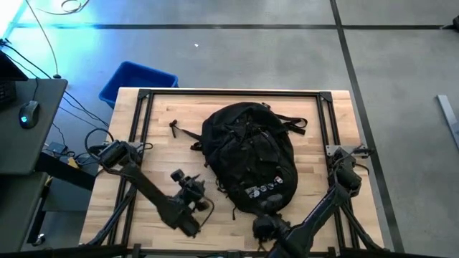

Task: Unpack backpack
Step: Close the black backpack

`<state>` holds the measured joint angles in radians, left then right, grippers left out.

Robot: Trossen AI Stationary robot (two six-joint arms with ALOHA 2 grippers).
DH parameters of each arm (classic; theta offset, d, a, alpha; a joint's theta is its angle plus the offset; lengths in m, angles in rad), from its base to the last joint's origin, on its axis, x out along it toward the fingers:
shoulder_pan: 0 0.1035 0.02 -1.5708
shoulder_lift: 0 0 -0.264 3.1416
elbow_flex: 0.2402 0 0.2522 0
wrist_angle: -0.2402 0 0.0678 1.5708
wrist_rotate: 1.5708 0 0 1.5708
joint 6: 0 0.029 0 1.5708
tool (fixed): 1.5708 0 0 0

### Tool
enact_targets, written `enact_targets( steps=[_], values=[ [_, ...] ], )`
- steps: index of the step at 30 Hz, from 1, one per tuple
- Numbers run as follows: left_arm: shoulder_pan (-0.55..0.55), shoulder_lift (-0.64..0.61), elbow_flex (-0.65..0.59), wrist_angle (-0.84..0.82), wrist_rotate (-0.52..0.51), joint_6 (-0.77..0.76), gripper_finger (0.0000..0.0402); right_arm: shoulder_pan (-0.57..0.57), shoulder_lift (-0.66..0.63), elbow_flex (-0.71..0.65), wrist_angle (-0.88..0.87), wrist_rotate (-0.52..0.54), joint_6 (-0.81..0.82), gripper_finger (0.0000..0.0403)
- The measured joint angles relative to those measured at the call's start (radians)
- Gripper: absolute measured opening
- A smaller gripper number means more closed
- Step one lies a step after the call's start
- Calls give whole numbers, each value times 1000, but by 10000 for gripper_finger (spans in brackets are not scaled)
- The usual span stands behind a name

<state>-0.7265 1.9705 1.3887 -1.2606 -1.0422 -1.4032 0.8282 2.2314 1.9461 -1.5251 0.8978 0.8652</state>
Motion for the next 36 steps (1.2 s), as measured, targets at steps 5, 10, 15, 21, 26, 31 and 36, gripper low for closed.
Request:
enact_targets(
  steps=[5,10,15,21,26,31,36],
  values=[
    [112,-8,72,-4,-37,199,74,-17,0,-111,58,-117,-14,173],
    [378,-13,139,20,70,602,20,-4,0,-171,271,-201,-204,153],
    [649,-14,155,167,145,957,5,5,-2,-230,410,-202,-257,136],
    [851,-8,90,470,688,1258,1,3,-8,-296,400,-223,-220,133],
    [817,-13,-3,516,866,1286,0,60,-19,-306,200,-230,-80,133],
    [685,-20,-76,346,893,1074,0,142,-44,-309,-39,-123,183,133],
    [459,-20,-82,161,949,743,0,183,-75,-389,-13,8,288,133]
  ],
)
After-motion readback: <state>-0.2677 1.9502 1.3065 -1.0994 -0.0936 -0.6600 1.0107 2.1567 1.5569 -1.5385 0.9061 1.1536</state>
